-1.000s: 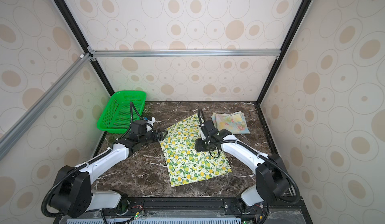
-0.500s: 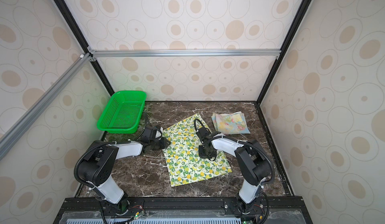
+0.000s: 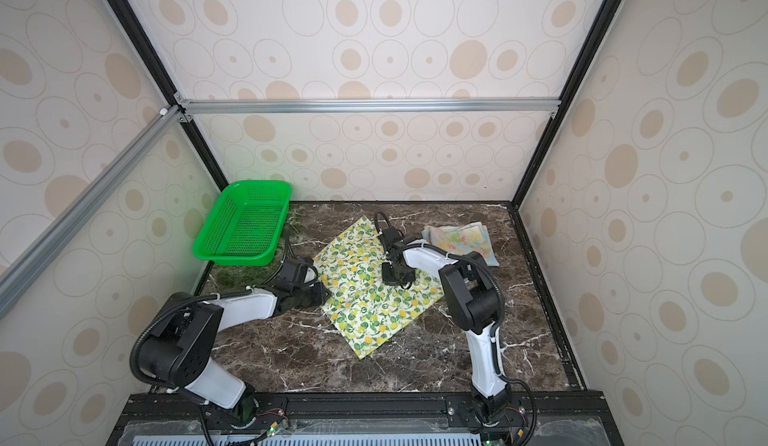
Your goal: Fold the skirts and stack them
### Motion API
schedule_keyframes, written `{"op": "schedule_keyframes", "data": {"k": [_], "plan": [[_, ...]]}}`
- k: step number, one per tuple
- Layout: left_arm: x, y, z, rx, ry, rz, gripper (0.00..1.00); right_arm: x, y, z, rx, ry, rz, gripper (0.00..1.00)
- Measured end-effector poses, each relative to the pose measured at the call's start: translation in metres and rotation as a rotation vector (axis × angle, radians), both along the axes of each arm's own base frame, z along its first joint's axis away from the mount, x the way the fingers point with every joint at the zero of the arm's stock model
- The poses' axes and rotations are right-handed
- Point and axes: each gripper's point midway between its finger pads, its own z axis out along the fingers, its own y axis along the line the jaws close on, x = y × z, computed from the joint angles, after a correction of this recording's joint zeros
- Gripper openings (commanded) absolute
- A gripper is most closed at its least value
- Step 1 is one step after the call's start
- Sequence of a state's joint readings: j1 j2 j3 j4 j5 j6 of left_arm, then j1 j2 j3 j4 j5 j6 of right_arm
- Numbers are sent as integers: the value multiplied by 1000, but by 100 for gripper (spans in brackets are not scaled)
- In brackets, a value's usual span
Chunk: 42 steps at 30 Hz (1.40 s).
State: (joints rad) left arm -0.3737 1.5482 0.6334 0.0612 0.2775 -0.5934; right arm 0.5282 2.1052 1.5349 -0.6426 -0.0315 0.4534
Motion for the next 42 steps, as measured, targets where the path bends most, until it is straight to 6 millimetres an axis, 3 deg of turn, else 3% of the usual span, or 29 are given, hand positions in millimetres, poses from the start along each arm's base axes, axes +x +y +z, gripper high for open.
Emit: {"op": "schedule_keyframes", "data": {"k": [6, 10, 13, 20, 25, 30, 34, 38, 42], "plan": [[-34, 10, 1, -4, 27, 24, 25, 47, 14, 3, 62, -55, 31, 20], [-51, 10, 6, -7, 48, 26, 26, 58, 20, 5, 80, -74, 56, 27], [-52, 14, 17, 22, 44, 36, 27, 43, 13, 6, 87, -74, 57, 32], [-11, 25, 56, 139, -56, 63, 24, -47, -22, 29, 74, -15, 46, 36], [-2, 34, 29, 199, -6, 63, 20, -85, -22, 30, 73, -2, 71, 36], [-3, 41, -3, 252, 65, 48, 17, -101, -35, 20, 41, 24, 44, 34], [2, 40, -1, 249, 43, 46, 16, -106, -41, 12, 17, 42, 30, 29], [-2, 42, -3, 247, 42, 47, 15, -100, -40, -3, -17, 67, 27, 27], [-12, 45, -4, 227, 26, 57, 14, -75, -28, -2, -15, 40, 32, 26]]}}
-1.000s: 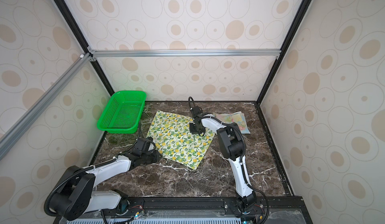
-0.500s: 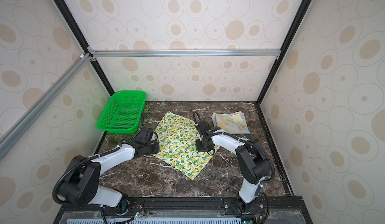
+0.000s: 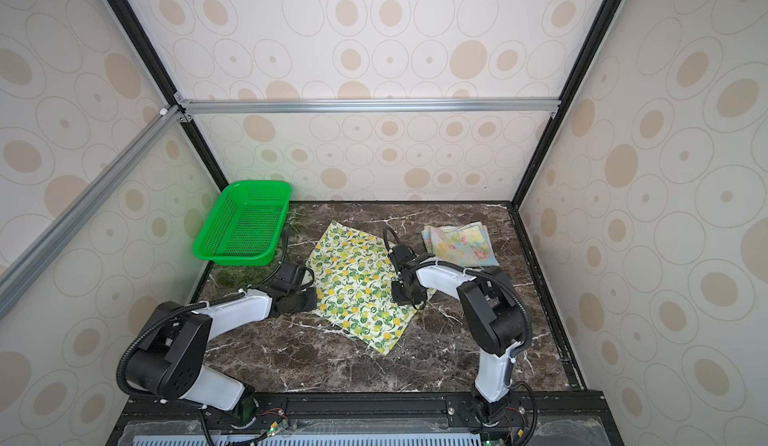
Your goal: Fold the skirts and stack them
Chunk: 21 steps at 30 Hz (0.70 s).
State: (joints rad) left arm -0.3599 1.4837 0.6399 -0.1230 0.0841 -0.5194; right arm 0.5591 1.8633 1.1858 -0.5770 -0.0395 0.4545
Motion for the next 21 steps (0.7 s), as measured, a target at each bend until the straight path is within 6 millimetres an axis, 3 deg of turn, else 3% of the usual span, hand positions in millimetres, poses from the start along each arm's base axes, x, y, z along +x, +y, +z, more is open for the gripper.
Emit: {"op": "schedule_keyframes", "data": {"k": [12, 16, 18, 21], "plan": [[-54, 2, 1, -104, 25, 26, 13, 98, 40, 4, 62, -114, 44, 28], [-68, -13, 9, -173, 35, 2, 13, 127, 52, 6, 85, -147, 72, 30], [-73, -24, 11, -200, 42, -21, 13, 135, 54, 7, 93, -155, 74, 33], [-81, -38, 10, -213, 66, -57, 11, 130, 46, 7, 90, -147, 68, 37]]}}
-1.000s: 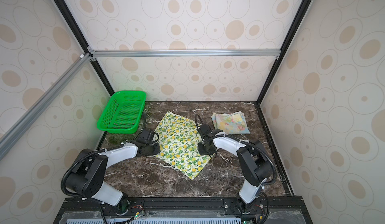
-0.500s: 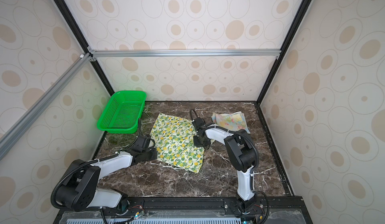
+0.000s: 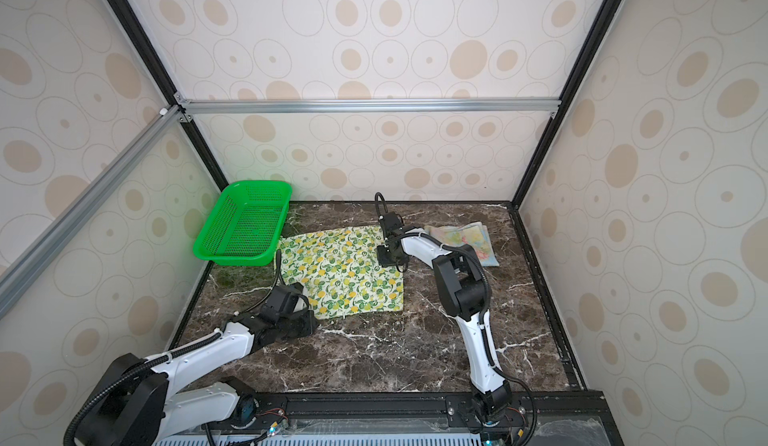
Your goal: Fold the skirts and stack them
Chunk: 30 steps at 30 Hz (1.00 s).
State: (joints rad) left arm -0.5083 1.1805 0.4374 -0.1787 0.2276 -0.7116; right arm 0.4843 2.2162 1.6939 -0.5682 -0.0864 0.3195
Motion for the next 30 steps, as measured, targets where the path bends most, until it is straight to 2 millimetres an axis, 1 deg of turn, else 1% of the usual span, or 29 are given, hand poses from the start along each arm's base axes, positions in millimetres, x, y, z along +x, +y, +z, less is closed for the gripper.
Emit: {"op": "schedule_keyframes", "data": {"k": [3, 4, 7, 10, 12, 13, 15, 19, 23, 27, 30], "plan": [[-1, -8, -1, -1, 19, -19, 10, -28, -15, 2, -5, 39, -12, 38], [0, -9, 0, 2, 19, -20, 10, -42, -21, 5, -7, 54, -16, 38], [9, -6, 10, 41, -2, -5, 12, -76, -31, 17, -4, 76, -20, 38], [28, -1, 27, 83, -43, 11, 10, -105, -30, 27, 7, 80, -6, 38], [39, 2, 33, 112, -62, 19, 10, -119, -26, 28, 16, 87, 4, 38], [44, 6, 35, 129, -67, 28, 10, -127, -25, 27, 18, 99, 11, 40], [50, 17, 33, 161, -63, 50, 9, -138, -24, 21, 10, 119, 20, 41], [56, 49, 25, 217, -35, 125, 8, -157, -25, 14, -8, 154, 34, 40], [56, 73, 15, 258, -10, 182, 7, -178, -28, 11, -2, 184, 32, 37], [48, 81, -1, 284, 34, 183, 5, -188, -32, 2, -11, 219, 15, 35], [39, 83, -12, 298, 70, 173, 5, -186, -34, -5, -32, 228, 4, 34]]}}
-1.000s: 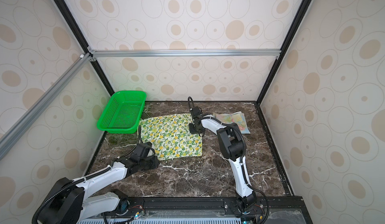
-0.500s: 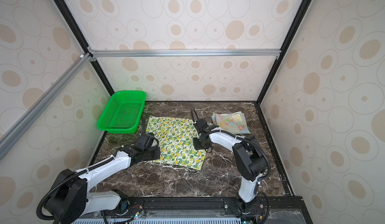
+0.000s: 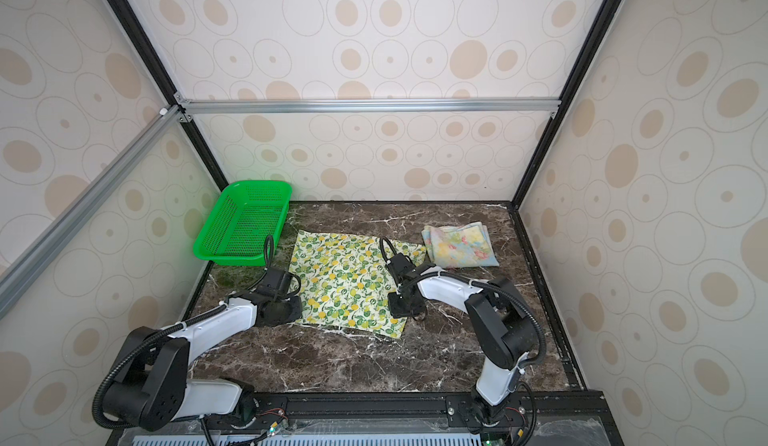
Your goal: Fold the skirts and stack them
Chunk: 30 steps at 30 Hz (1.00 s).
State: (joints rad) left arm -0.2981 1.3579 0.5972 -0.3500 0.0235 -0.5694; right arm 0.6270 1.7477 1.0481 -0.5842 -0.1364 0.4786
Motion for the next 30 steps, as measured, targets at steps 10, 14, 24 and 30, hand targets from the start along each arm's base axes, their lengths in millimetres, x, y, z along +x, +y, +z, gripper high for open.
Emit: {"op": "schedule_keyframes", "data": {"k": [10, 14, 24, 30], "plan": [[-6, -17, -1, -87, -43, -17, 3, 58, -4, 0, 1, -38, -56, 32], [-15, -45, 0, -135, -41, -79, 3, 94, -12, 0, -1, -76, -78, 32], [-39, -133, 1, -295, -15, -241, 2, 134, -30, 4, -41, -138, -71, 39], [-51, -196, 1, -375, 23, -355, 0, 100, -40, 46, -8, -172, -73, 42]]}}
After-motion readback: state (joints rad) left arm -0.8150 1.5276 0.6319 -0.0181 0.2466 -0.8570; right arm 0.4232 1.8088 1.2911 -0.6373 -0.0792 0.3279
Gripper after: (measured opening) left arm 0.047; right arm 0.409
